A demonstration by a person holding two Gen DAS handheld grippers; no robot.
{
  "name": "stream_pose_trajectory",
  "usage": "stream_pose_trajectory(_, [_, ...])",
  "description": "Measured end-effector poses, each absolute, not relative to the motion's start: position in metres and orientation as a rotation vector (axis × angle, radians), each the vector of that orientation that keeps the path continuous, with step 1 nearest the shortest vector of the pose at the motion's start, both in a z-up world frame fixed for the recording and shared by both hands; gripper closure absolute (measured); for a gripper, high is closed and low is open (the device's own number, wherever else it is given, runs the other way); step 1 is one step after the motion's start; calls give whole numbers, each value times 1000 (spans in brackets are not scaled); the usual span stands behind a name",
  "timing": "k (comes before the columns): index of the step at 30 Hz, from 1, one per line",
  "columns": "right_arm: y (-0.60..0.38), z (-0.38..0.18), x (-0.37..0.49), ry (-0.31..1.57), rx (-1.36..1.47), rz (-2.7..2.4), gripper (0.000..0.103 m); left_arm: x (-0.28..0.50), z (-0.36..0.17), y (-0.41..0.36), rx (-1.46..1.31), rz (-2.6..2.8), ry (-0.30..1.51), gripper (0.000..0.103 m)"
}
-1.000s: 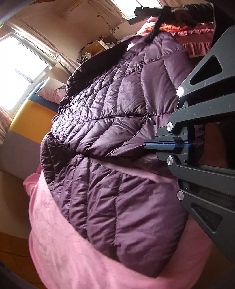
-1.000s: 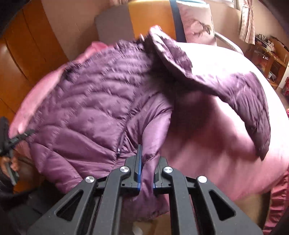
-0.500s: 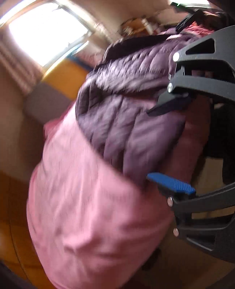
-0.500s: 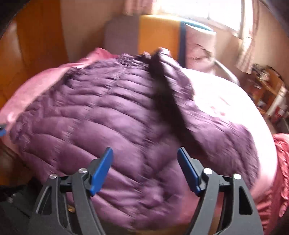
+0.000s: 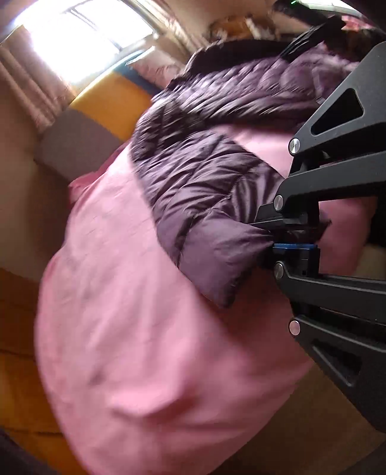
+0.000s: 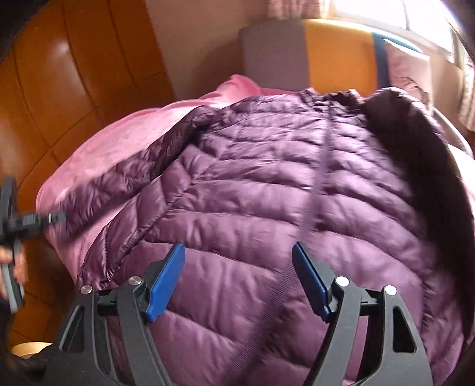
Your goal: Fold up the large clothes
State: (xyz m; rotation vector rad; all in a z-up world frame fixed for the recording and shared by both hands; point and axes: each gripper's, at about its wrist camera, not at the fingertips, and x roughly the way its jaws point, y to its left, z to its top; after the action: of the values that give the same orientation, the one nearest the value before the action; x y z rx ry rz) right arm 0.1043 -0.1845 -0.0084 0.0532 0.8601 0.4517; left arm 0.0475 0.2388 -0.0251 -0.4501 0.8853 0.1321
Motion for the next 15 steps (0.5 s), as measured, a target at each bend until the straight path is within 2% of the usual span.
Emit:
stream_pose_trajectory(5, [-152, -27, 120, 891, -4, 523, 31, 87, 14, 302, -270, 356, 787, 98])
stream_pose_trajectory(7, [-141, -35, 123, 901, -25, 546, 35, 107, 18, 318, -200, 410, 792, 98])
stream_pose_trajectory(9, [-134, -39, 124, 909, -32, 583, 40, 123, 14, 326, -155, 447, 811, 99])
stream_pose_trajectory(15, [-132, -49, 131, 951, 7, 617, 40, 148, -42, 366, -192, 582, 964, 99])
